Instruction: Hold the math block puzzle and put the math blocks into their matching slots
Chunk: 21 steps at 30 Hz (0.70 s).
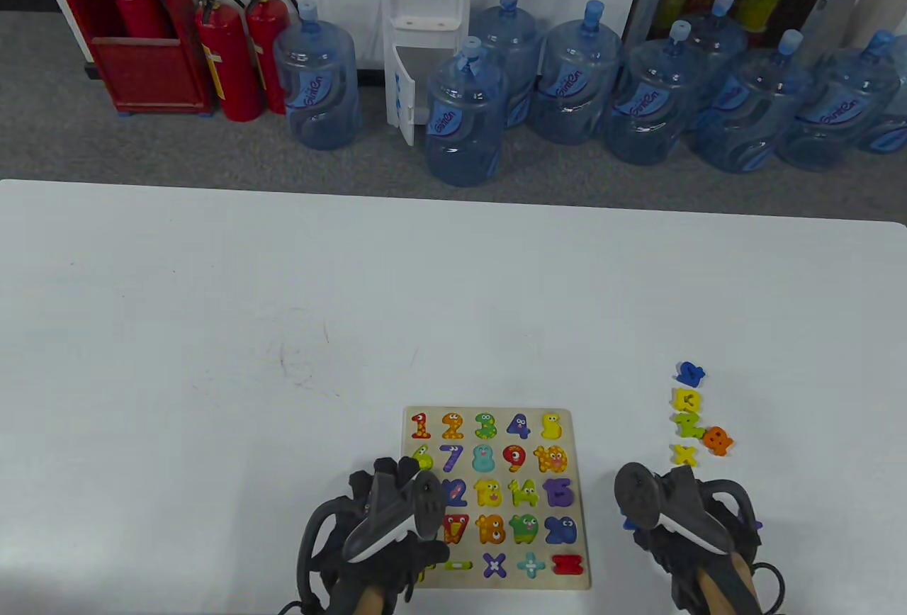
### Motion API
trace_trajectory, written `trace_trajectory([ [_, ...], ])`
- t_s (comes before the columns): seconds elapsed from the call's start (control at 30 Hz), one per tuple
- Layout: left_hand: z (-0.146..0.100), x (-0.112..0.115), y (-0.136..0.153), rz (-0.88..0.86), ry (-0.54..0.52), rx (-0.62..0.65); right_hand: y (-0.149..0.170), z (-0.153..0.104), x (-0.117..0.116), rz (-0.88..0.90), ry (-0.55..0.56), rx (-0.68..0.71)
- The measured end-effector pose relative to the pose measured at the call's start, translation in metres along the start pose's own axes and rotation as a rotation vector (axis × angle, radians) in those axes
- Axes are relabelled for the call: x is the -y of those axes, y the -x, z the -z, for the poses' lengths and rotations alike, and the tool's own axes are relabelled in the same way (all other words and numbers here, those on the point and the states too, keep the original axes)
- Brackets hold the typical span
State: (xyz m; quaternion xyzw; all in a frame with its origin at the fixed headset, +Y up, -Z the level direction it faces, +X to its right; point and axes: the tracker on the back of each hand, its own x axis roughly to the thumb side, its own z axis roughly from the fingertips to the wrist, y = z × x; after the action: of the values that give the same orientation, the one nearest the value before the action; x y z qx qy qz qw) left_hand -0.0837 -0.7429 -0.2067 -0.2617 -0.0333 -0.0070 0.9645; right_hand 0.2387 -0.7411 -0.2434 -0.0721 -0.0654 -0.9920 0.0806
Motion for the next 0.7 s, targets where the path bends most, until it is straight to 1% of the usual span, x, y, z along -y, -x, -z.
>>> trace_trajectory([
  [0.1,-0.001,0.000,0.000,0.006,-0.011,0.002,-0.009,-0.002,0.003,0.032,0.102,0.115],
  [0.17,-0.002,-0.001,0.000,0.007,-0.029,0.004,-0.014,-0.004,0.004,0.021,0.100,0.130],
  [0.27,-0.002,-0.001,0.000,0.006,-0.022,0.003,-0.020,-0.004,0.005,0.001,0.119,0.146],
  [0.37,-0.003,-0.001,0.000,0.006,-0.028,0.000,-0.027,-0.003,0.002,-0.042,0.072,0.158],
  [0.43,-0.003,-0.001,0.000,0.006,-0.029,0.000,-0.029,-0.004,0.002,-0.057,0.099,0.162],
  [0.53,-0.003,-0.001,0.000,0.005,-0.026,-0.004,-0.031,-0.003,0.003,-0.050,0.108,0.172],
  [0.63,-0.003,-0.001,0.001,0.004,-0.031,-0.006,-0.034,-0.004,0.006,-0.019,0.118,0.201],
  [0.7,-0.004,-0.001,0.001,0.004,-0.033,-0.008,-0.038,-0.007,0.012,-0.014,0.148,0.224],
])
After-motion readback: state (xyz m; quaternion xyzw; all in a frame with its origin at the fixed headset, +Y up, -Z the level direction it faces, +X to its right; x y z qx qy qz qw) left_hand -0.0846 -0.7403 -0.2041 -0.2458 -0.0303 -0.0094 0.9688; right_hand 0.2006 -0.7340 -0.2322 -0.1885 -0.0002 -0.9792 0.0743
